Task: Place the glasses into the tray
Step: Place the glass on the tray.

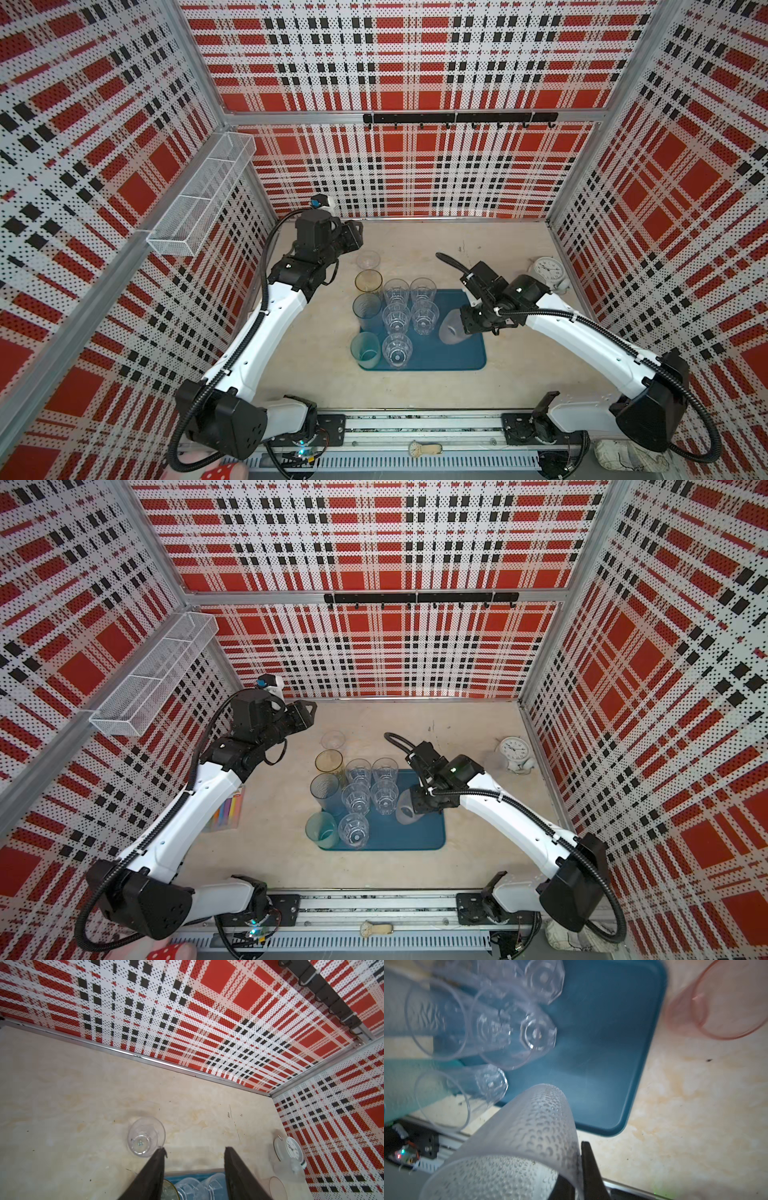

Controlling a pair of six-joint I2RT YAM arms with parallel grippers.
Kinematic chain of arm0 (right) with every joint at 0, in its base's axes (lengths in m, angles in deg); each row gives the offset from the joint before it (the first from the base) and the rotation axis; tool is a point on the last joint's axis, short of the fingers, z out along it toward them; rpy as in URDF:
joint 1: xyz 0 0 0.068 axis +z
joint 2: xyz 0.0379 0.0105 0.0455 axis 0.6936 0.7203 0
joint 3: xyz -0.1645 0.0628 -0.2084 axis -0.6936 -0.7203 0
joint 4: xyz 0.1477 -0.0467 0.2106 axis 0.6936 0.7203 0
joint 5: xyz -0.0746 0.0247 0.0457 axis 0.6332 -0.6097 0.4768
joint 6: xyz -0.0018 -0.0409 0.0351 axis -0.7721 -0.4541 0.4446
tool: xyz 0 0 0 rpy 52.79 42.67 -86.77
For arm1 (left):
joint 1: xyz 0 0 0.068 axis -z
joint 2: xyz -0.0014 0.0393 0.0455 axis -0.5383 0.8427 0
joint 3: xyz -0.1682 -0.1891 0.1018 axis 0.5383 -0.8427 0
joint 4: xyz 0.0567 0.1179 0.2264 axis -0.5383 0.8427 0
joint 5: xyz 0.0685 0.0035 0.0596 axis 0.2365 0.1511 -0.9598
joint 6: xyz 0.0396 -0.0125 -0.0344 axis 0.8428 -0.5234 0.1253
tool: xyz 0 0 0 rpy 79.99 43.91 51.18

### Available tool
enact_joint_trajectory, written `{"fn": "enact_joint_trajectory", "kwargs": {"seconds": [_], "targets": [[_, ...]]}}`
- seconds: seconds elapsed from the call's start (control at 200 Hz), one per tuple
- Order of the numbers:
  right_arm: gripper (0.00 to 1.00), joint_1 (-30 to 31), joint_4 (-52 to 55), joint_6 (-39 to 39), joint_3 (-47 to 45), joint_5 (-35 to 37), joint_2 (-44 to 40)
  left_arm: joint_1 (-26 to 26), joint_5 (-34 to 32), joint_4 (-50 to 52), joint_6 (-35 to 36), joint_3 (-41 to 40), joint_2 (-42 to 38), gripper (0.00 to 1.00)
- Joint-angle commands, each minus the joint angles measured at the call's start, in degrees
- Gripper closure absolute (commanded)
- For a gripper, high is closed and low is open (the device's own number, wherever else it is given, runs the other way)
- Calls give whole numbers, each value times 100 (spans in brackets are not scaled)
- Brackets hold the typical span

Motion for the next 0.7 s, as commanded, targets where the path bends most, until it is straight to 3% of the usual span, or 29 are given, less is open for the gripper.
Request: {"fn": "enact_joint_trajectory", "kwargs": {"seconds": [0.0,0.19,0.456,0.696], "targets": [[100,156,-126,307,-233,-374,-164,-17,-66,-261,153,-115,-150,50],[100,312,-613,441,-337,-391,148,-17,-9,-344,110,-307,-184,49],[100,1065,-388,795,104,447,1118,-43,-65,-354,165,-441,-296,49],[97,1300,-604,1056,371,485,1656,-52,17,-444,149,-537,-290,49]]}}
